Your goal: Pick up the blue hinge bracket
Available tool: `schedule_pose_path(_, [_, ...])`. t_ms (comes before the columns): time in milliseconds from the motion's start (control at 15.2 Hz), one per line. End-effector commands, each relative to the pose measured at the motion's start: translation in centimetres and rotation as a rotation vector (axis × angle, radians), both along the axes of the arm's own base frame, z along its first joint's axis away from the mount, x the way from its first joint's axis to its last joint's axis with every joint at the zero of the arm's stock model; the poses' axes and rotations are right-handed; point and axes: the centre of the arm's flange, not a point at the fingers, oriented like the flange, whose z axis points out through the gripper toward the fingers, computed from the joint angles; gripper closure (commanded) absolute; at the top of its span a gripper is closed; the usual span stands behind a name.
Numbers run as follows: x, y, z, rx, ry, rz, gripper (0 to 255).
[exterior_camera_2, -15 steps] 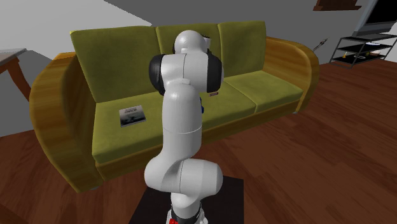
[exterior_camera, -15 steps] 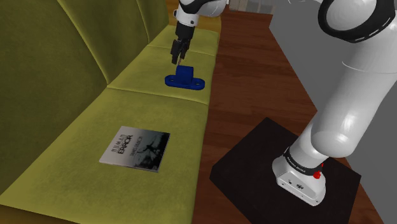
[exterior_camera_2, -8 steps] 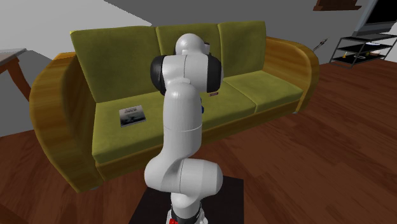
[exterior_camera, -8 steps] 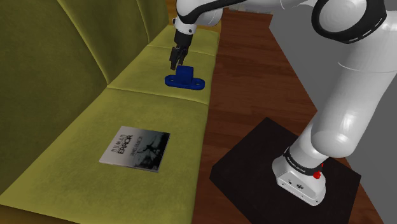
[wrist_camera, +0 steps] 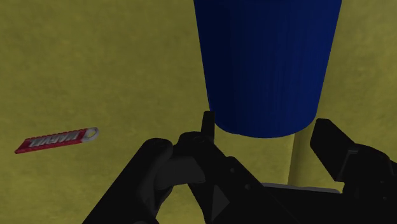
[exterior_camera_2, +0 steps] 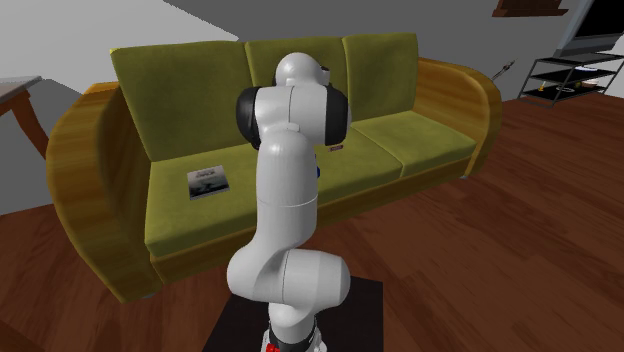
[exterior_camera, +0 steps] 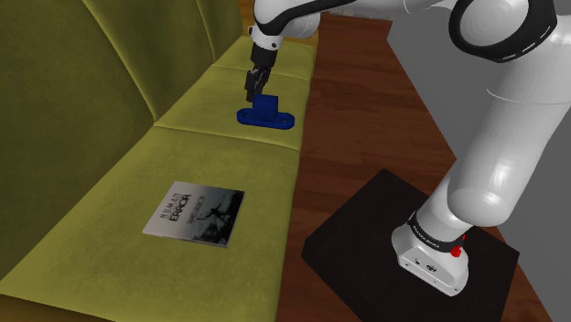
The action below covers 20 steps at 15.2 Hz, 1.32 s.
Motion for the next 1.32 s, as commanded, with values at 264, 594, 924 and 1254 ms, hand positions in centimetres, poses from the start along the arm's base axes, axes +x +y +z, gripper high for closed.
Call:
schedule_pose_path(264, [0.0, -0.1, 0.7, -0.001, 0.005, -0.001, 255])
schedule_pose_path(594, [0.0, -0.1, 3.3, -0.001, 0.005, -0.001, 255])
schedule_pose_path(924, [0.0, -0.1, 5.9, -0.001, 0.005, -0.001, 255])
schedule_pose_path(1254, [0.0, -0.1, 7.6, -0.001, 0.005, -0.001, 255])
